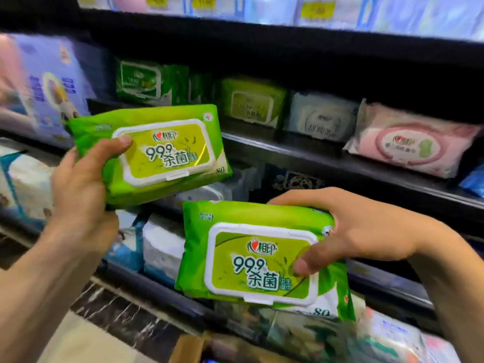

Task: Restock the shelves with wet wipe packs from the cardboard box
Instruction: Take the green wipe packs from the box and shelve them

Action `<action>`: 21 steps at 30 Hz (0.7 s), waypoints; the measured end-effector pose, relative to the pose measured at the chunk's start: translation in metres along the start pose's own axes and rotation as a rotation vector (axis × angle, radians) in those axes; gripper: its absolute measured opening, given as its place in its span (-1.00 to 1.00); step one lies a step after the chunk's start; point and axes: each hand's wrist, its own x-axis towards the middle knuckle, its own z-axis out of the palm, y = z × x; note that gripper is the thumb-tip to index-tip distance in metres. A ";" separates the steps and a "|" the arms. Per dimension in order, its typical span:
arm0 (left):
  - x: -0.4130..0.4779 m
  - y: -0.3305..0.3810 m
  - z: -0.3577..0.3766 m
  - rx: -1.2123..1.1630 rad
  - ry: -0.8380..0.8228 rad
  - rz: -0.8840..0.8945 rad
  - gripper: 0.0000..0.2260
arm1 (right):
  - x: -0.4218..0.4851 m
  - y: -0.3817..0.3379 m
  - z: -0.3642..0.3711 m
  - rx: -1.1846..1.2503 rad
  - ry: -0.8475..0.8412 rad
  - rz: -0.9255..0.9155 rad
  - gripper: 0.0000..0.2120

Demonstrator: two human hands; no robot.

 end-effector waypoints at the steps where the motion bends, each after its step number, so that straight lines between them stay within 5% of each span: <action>1: 0.008 0.002 0.002 -0.008 0.014 -0.004 -0.41 | 0.005 -0.012 -0.005 -0.009 0.022 0.008 -0.42; 7: 0.048 0.009 0.007 -0.004 0.034 -0.007 -0.63 | 0.028 -0.054 -0.033 0.113 0.403 -0.100 -0.41; 12: 0.061 0.007 0.004 -0.020 -0.004 0.044 -0.58 | 0.030 -0.029 -0.004 0.141 0.828 -0.193 -0.28; 21: 0.043 0.030 0.050 0.050 0.041 0.264 -0.66 | 0.013 0.001 -0.021 0.356 0.977 -0.183 -0.44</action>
